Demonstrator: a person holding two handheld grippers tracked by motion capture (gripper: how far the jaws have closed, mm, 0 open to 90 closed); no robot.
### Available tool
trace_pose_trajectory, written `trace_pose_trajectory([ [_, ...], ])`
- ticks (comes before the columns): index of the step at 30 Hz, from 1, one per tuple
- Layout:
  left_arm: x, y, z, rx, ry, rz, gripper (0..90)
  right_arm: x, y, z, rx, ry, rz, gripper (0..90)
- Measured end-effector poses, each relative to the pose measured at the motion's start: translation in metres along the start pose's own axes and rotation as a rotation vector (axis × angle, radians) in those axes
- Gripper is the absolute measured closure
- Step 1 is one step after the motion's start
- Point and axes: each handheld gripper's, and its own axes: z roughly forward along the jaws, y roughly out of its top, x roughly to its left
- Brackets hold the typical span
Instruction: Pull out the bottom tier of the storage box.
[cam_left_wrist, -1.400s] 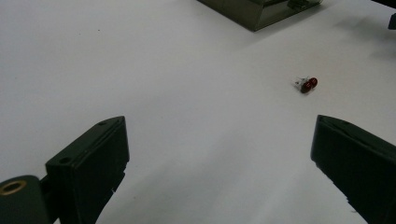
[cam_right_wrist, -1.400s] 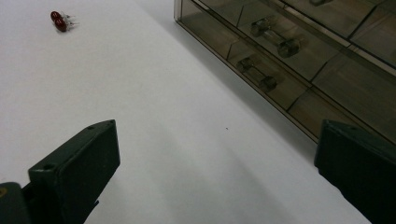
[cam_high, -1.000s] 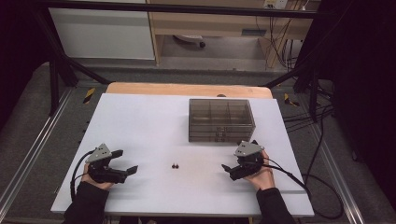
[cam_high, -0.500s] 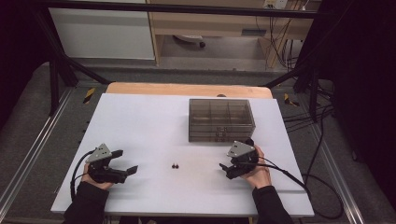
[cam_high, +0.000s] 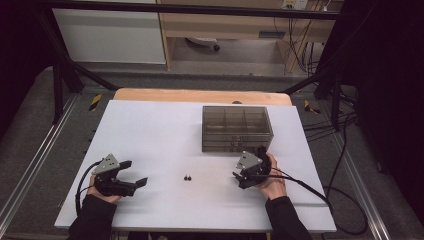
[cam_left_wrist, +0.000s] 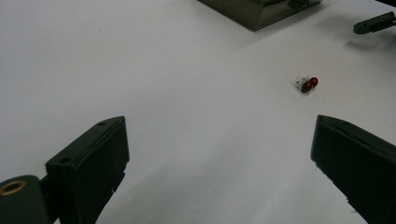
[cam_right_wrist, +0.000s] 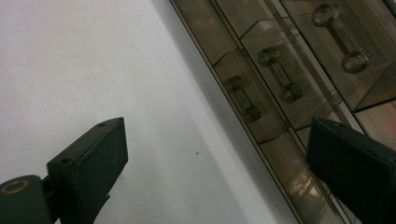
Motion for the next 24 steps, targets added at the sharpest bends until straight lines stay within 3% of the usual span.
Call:
trace_pose_trajectory([
  [11, 0.0002, -0.0001, 0.0003, 0.001, 0.001, -0.001, 4.0, 0.0039, -0.0003, 0.0049, 0.044, -0.082, -0.11, 13.1],
  [24, 0.0001, -0.0002, 0.0005, 0.002, 0.001, -0.002, 4.0, 0.0073, -0.0022, 0.0092, 0.066, -0.14, -0.209, 22.0],
])
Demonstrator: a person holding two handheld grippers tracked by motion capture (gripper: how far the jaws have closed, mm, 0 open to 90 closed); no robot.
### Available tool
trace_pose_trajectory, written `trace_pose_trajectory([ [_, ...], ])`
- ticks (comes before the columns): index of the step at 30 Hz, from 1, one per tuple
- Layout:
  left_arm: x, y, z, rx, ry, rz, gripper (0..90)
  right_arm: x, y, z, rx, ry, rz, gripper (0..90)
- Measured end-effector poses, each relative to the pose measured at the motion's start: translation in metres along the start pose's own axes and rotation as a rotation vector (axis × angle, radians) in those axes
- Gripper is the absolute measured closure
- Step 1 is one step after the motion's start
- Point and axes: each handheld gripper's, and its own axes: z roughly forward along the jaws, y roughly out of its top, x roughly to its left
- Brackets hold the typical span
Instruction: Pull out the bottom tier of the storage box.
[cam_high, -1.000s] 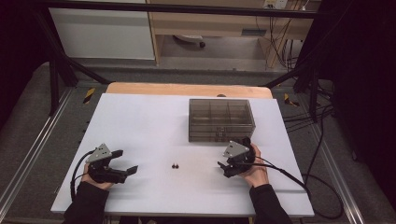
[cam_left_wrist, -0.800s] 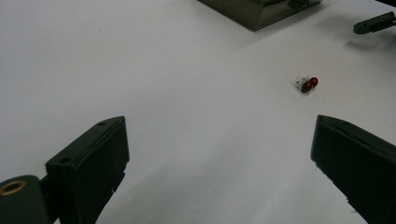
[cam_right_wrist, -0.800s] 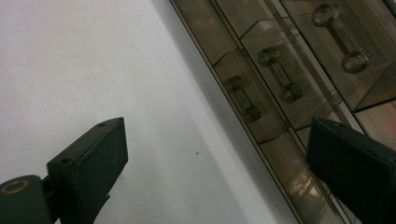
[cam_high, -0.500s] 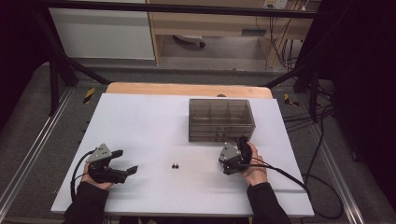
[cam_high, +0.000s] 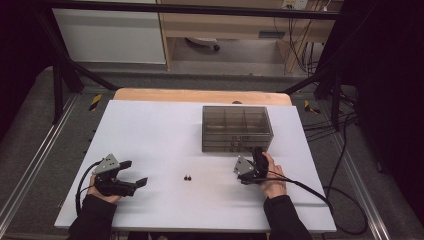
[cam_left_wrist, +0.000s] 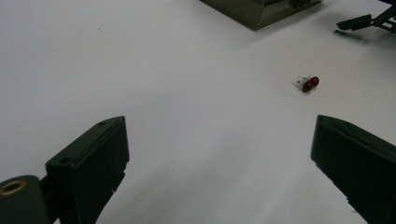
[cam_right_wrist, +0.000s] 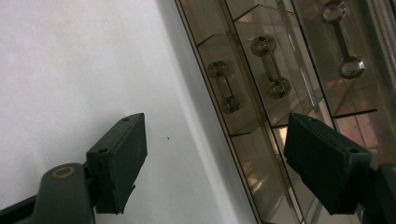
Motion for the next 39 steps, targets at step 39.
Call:
trace_pose_trajectory([
  [39, 0.0, 0.0, 0.0, 0.003, 0.011, 0.002, 3.6, 0.018, 0.005, 0.014, 0.021, -0.171, -0.231, 44.8],
])
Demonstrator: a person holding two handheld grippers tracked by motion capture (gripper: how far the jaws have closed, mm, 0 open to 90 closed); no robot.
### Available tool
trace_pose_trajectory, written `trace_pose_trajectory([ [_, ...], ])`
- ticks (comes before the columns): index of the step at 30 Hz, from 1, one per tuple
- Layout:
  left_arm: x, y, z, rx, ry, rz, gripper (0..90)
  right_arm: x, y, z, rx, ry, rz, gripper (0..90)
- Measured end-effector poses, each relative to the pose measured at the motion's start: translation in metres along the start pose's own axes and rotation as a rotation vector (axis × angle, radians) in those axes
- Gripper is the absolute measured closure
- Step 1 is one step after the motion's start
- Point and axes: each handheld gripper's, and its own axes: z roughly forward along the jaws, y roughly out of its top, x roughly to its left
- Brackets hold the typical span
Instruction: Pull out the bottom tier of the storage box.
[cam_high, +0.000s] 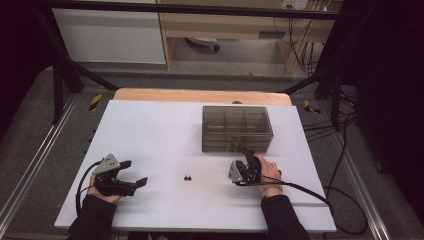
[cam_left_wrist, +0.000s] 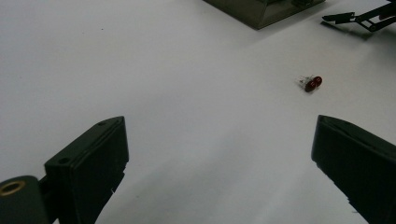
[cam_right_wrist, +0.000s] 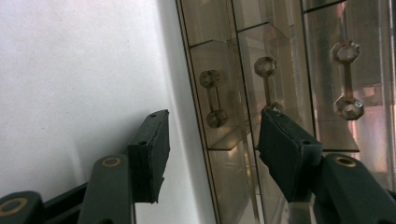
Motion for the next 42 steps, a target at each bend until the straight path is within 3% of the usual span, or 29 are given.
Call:
trace_pose_trajectory([
  [42, 0.0, 0.0, 0.001, 0.003, 0.004, 0.002, 3.6, 0.016, 0.001, 0.017, 0.011, -0.123, -0.11, 60.0],
])
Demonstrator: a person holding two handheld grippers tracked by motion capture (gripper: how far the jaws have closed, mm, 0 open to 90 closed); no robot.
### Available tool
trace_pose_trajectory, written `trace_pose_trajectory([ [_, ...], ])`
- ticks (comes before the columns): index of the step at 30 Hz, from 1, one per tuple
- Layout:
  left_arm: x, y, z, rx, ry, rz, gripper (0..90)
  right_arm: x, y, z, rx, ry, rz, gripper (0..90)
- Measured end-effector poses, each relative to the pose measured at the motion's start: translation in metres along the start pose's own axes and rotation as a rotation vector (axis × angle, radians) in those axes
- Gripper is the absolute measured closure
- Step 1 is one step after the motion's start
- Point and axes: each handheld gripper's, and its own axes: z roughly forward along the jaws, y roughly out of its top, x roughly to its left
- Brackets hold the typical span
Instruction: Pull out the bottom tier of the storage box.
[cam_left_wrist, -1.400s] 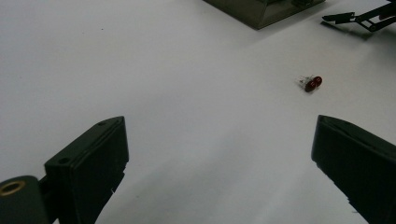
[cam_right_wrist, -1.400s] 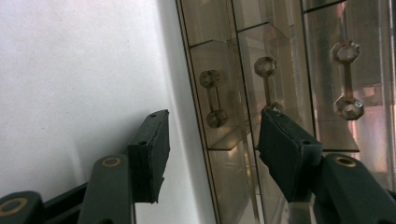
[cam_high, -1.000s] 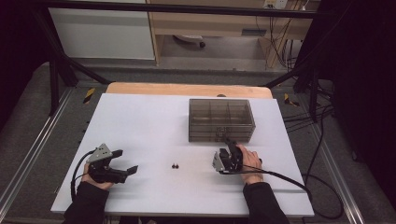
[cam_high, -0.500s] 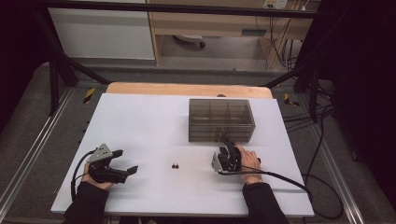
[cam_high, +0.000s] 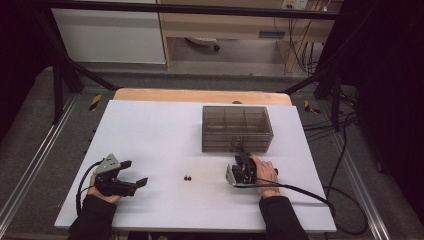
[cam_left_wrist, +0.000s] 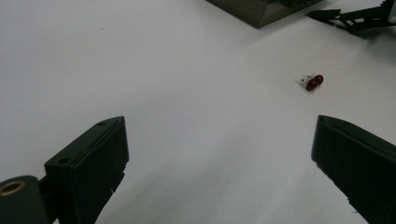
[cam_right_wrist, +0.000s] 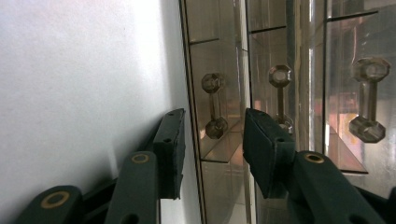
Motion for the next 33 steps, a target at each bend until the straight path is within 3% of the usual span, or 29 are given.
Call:
trace_pose_trajectory([
  [33, 0.0, 0.0, 0.0, 0.0, 0.001, 0.002, 3.6, 0.013, 0.002, 0.007, 0.035, -0.102, -0.068, 75.3],
])
